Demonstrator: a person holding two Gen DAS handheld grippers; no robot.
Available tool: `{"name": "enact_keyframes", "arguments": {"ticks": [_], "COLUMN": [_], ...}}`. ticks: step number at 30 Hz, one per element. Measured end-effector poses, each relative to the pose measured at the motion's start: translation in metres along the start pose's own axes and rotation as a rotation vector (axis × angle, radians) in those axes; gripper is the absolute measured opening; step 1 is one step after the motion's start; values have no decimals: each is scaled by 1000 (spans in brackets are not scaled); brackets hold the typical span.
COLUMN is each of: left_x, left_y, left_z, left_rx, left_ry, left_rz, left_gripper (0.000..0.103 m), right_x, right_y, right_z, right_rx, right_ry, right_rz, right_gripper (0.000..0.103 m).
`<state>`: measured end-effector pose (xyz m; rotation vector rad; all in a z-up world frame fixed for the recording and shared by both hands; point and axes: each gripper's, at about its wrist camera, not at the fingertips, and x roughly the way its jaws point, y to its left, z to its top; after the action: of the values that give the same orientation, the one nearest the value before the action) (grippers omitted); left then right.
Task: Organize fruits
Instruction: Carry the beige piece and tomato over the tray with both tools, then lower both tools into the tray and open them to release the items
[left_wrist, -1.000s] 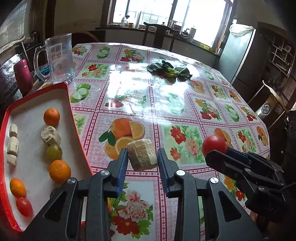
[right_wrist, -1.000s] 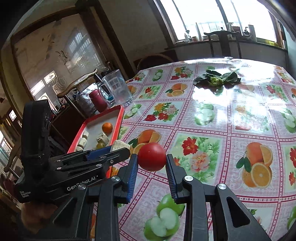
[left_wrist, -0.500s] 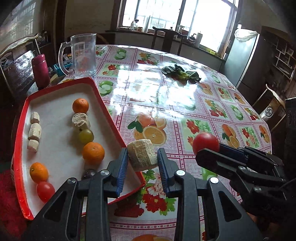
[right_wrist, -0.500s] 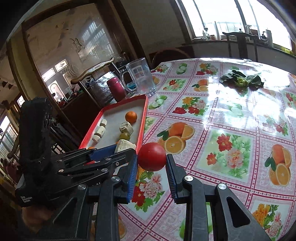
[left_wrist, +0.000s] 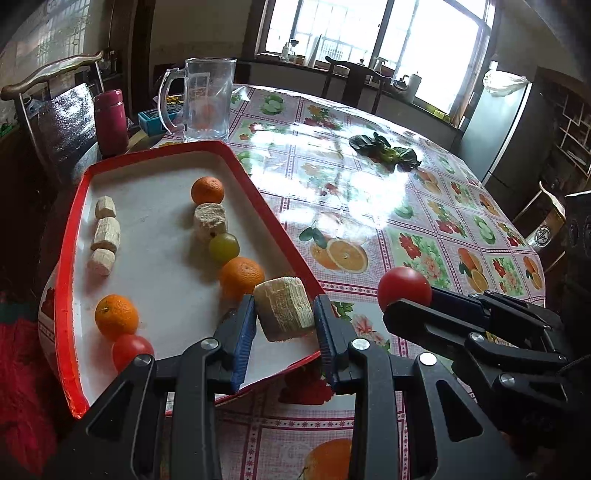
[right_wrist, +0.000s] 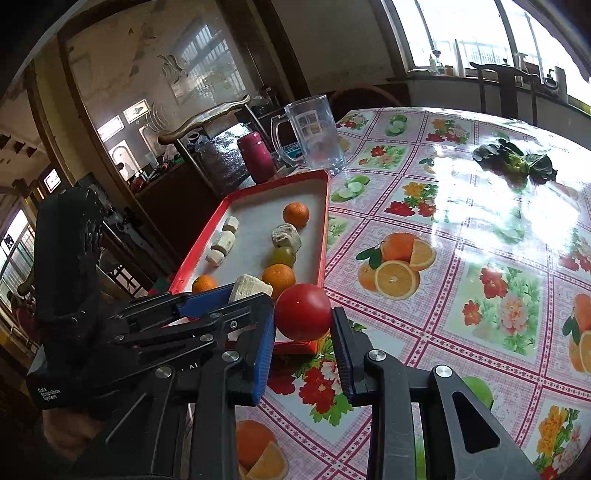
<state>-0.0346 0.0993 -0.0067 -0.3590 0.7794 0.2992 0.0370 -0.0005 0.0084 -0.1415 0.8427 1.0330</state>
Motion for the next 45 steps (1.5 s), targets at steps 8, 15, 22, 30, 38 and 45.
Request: {"name": "enact_keyframes", "arguments": {"ticks": [8,15,22,30,38,45], "left_x": [-12,-26,-38,-37,-27,-27], "left_y": [26,60,89,107,107,109], "left_z": [-5,-12,-21,-21,-28,-27], "left_rx": [-45,-115,-167,-193,-192,-200], "left_ry": [-10,-25,-35,-35,-13,-12], "left_rz": [7,28,51,71,53,42], "left_gripper": [30,30,30,30,30,30], "right_x": [13,29,48,65,76,80], "right_y": [9,16,30,34,30,31], "right_z": [2,10,12,8,5,1], "right_rx": [-16,-35,-73,-91,-87,-88], "right_ry": [22,41,72,107,141,147], "right_rz": [10,22,40,36,24,29], "right_gripper": [31,31,31,31,31,31]}}
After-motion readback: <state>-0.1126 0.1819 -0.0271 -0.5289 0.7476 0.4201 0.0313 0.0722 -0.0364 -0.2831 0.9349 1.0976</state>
